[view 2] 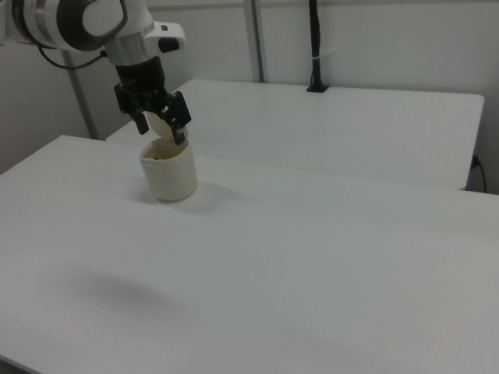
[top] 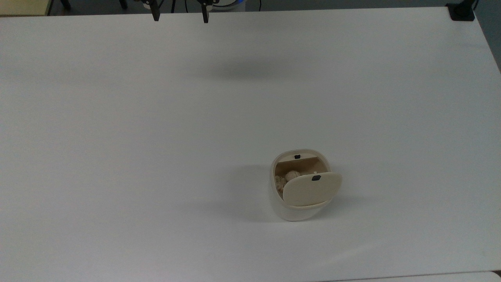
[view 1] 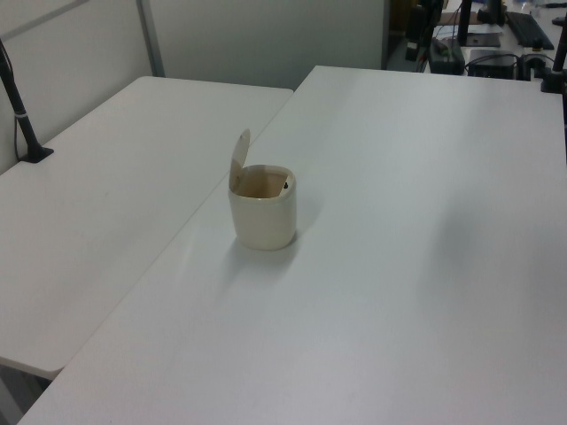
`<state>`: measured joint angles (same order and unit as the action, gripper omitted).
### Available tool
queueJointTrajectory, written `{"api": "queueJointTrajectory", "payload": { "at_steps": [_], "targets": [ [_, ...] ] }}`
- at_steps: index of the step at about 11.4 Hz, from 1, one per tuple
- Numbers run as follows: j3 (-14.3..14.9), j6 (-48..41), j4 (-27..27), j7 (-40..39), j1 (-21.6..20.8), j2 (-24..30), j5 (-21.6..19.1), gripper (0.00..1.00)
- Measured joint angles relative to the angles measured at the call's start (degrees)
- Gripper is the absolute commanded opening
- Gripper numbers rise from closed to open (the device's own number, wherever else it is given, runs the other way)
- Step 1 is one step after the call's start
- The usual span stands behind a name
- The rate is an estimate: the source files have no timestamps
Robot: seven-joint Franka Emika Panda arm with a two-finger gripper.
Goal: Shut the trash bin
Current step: 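Move the gripper from rest toward the cream trash bin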
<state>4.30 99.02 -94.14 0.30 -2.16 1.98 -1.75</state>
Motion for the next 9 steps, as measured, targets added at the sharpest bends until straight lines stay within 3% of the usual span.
{"api": "queueJointTrajectory", "payload": {
  "at_steps": [9],
  "targets": [
    [-0.03, -0.05, -0.44, 0.0, -0.83, -0.14, 0.0, 1.0]
  ]
}}
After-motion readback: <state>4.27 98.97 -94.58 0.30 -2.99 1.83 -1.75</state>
